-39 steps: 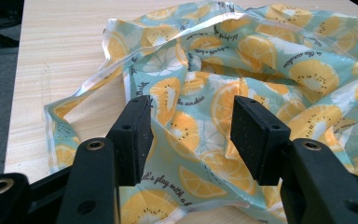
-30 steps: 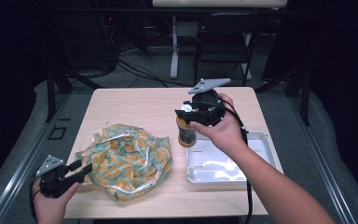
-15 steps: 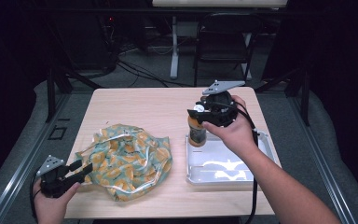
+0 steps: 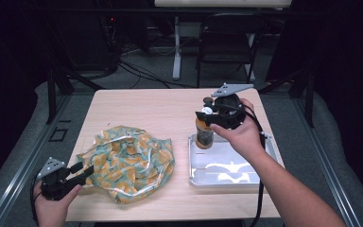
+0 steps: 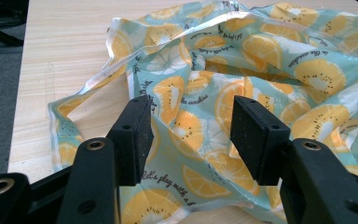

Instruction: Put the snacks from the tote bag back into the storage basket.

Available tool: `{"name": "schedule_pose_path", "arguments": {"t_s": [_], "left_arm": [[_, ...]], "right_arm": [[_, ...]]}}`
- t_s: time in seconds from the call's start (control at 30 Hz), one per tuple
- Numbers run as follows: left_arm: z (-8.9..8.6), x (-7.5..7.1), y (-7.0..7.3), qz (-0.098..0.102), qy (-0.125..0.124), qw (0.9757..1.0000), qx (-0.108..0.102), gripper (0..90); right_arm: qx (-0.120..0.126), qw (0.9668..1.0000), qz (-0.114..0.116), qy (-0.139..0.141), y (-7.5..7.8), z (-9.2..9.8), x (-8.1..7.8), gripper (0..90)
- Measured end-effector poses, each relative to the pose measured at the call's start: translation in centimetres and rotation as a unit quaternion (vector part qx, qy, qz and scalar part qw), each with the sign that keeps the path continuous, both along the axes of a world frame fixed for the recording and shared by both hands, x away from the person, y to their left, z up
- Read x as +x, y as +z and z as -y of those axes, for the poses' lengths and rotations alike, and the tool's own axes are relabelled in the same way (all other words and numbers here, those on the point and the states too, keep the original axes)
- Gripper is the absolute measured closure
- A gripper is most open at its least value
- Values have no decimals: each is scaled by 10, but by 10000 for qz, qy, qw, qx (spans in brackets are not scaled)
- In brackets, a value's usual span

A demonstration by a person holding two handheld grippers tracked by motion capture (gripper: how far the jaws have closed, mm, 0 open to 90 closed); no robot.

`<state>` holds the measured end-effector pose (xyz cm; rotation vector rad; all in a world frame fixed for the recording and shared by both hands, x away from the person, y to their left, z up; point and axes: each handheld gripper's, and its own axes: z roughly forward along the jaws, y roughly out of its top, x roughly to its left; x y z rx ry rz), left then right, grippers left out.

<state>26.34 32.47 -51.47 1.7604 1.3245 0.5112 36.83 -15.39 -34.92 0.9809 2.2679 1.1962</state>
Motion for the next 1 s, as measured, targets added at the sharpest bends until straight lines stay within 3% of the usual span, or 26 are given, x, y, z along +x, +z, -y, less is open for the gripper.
{"name": "schedule_pose_path", "arguments": {"t_s": [0.53, 1.0], "left_arm": [[0, 0, 0, 1, 8, 10000, 8, 486], [0, 0, -1, -3, 28, 10000, 3, 486]], "right_arm": [[15, 10000, -31, -87, -8, 7, 1, 588], [13, 9998, -121, -130, -26, 7, 4, 588]]}}
